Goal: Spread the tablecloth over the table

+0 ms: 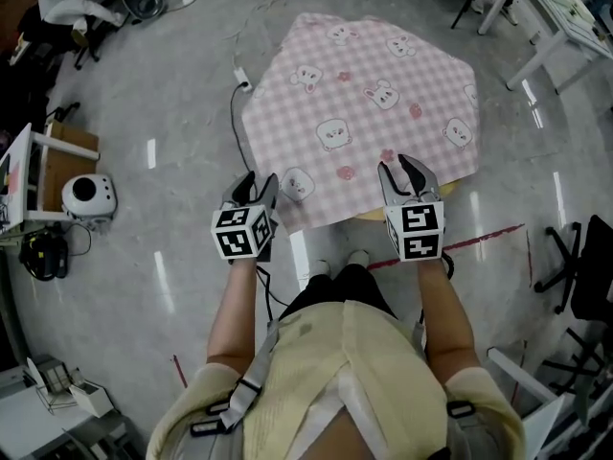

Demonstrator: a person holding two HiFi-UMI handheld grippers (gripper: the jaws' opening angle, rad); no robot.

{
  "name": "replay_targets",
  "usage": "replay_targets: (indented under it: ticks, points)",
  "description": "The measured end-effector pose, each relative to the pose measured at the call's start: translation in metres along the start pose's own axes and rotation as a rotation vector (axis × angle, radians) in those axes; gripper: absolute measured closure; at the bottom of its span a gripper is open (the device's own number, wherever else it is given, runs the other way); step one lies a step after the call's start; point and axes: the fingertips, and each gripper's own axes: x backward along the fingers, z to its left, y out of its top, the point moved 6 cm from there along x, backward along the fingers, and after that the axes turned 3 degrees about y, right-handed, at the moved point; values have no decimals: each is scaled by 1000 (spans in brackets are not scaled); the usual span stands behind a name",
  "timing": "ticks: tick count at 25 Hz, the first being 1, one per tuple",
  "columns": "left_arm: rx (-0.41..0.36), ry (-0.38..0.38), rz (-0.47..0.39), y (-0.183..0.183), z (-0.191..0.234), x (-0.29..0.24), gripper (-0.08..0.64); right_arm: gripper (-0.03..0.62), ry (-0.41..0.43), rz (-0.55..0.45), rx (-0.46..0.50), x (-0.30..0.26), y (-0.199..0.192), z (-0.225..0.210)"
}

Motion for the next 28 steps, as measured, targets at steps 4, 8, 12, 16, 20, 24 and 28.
replay_targets:
  ticks: [4,8,12,16,20,24,28]
  points:
    - [58,-32,34,-19,11,-2,350,440,22,27,-4,-8,-6,28]
    - [142,-59,59,-43,23,-8,350,443,51,56,1,-10,-16,60]
    - [163,-77,89,-61,36,-15,330,449,56,76,1,-12,-23,85]
    - [171,-108,108,-74,34,-24,308,454,43,86,-20,-12,-31,99]
    - [223,-162,123,-86,25,-27,288,457,27,99,-31,-6,-38,105]
    - [300,-224,135,-95,17,-33,279,462,9,119,-62,1,-49,108]
    - [346,-272,163,-106,13,-34,278,463,-11,139,-86,9,-60,115]
